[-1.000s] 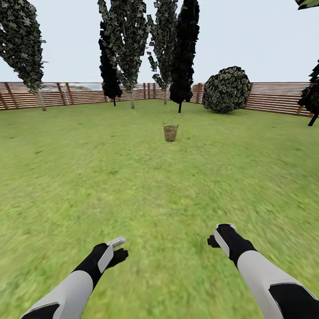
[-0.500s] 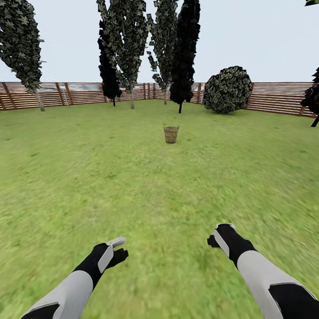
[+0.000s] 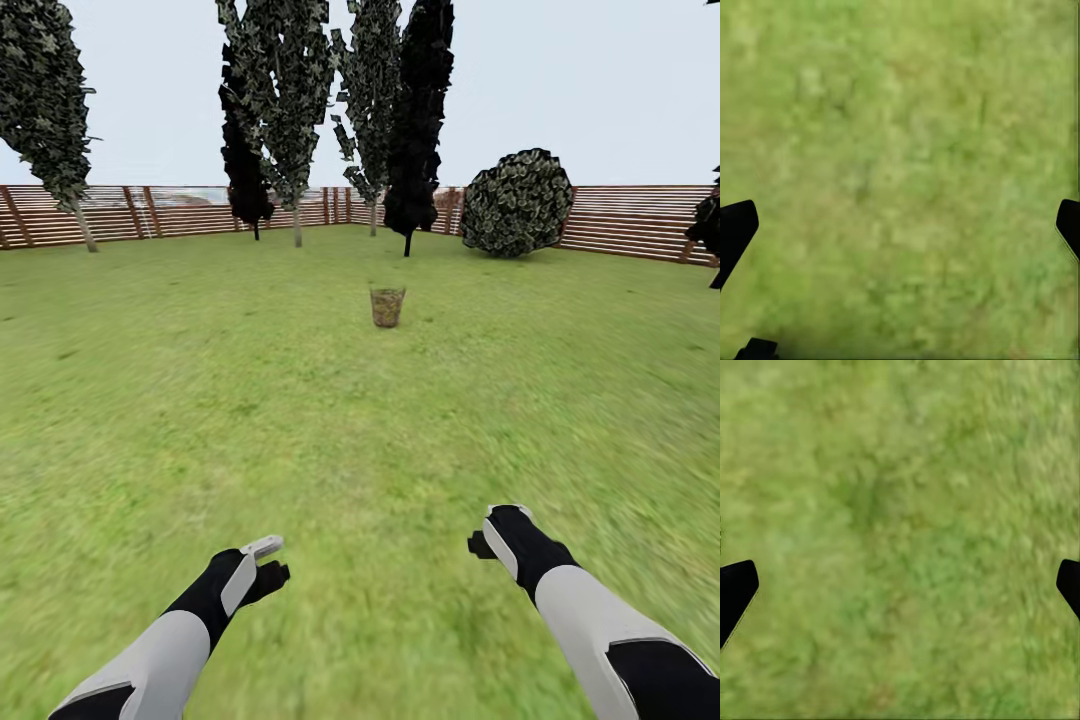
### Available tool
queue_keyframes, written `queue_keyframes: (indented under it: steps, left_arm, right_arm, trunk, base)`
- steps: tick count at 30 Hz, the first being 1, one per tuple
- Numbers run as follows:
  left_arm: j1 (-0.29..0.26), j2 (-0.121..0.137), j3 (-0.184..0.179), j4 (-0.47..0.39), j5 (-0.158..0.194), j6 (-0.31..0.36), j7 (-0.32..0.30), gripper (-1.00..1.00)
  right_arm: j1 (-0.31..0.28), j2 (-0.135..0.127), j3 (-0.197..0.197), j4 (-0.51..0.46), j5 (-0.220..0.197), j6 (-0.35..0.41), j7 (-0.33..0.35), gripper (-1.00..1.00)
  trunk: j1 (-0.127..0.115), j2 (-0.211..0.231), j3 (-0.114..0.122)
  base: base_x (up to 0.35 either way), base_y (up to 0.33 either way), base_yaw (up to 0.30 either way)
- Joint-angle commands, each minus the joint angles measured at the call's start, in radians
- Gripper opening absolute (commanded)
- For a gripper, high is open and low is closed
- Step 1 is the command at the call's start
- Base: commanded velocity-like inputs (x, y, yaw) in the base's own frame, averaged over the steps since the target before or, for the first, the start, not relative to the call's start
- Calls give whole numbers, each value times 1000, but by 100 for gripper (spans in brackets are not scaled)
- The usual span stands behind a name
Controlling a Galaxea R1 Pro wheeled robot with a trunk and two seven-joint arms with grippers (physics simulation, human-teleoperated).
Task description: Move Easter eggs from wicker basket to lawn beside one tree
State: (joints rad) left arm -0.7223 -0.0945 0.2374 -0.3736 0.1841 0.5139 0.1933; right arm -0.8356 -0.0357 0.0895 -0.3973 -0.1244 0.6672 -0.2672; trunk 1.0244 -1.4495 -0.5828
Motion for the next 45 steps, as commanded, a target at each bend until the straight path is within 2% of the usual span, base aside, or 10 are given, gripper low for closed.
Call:
queue_keyframes:
  steps: [1,12,26,45]
  left_arm:
    - [0,-1,2,-2,11,4,8,100]
    - [0,-2,2,-2,11,4,8,100]
    - [0,-2,2,-2,11,3,8,100]
    - [0,-2,2,-2,11,3,8,100]
  right_arm:
    - [0,-1,9,-1,-11,5,-7,100]
    - [0,3,12,-2,-11,5,-7,100]
    - [0,5,14,-2,-11,5,-7,100]
    - [0,5,15,-2,-11,5,-7,100]
  trunk:
    - [1,0,-1]
    - [1,0,-1]
    - [1,0,-1]
    - [1,0,-1]
  base:
    - [338,0,0]
    - [338,0,-9]
    - [338,0,-248]
    - [338,0,-11]
